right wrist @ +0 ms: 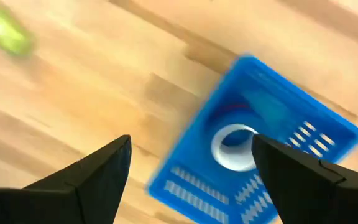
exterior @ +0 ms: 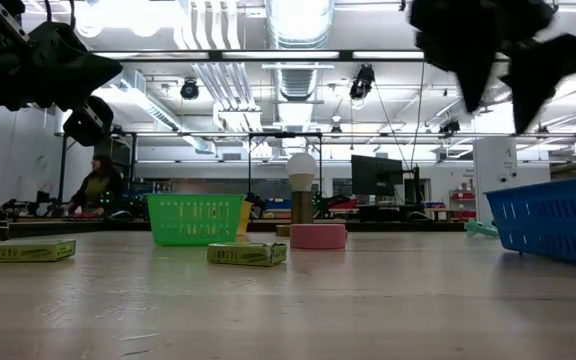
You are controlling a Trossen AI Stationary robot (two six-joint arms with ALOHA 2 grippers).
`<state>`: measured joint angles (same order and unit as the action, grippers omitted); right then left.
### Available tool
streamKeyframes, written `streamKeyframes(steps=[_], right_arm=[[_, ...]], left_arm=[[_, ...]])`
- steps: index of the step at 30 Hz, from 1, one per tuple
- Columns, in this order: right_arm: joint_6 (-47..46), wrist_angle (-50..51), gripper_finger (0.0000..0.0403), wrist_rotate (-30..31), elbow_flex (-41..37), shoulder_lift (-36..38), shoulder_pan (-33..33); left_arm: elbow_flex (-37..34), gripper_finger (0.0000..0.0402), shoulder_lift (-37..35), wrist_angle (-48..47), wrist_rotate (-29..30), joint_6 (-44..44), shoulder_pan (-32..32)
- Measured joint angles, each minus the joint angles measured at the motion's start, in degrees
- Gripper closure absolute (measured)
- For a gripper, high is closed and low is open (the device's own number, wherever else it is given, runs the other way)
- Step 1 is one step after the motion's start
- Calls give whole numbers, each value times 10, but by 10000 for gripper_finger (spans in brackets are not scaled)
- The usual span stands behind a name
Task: Pick and place Stapler, Stapler remover, tape
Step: Put the pink tape into the blue bin
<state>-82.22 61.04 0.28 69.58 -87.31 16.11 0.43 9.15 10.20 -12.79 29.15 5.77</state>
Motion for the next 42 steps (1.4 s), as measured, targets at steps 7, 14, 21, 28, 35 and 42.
streamKeyframes(steps=[7,14,21,28,35,42], right_arm=[[86,-19,76,1,80,-69,-66],[177,-20,76,-1,153,-158,-131],[253,-36,76,-16,170,-226,-183],[270,-92,76,-47,175,-280,-212],[288,-95,77,-48,175,-315,-213],[293,-98,114,-48,176,-326,-215]], left_arm=[[0,378,0,0,0,0,0],[0,378,0,0,0,0,0],[0,378,0,0,0,0,0],[0,378,2,0,0,0,0],[0,378,2,0,0,0,0],[0,378,2,0,0,0,0]])
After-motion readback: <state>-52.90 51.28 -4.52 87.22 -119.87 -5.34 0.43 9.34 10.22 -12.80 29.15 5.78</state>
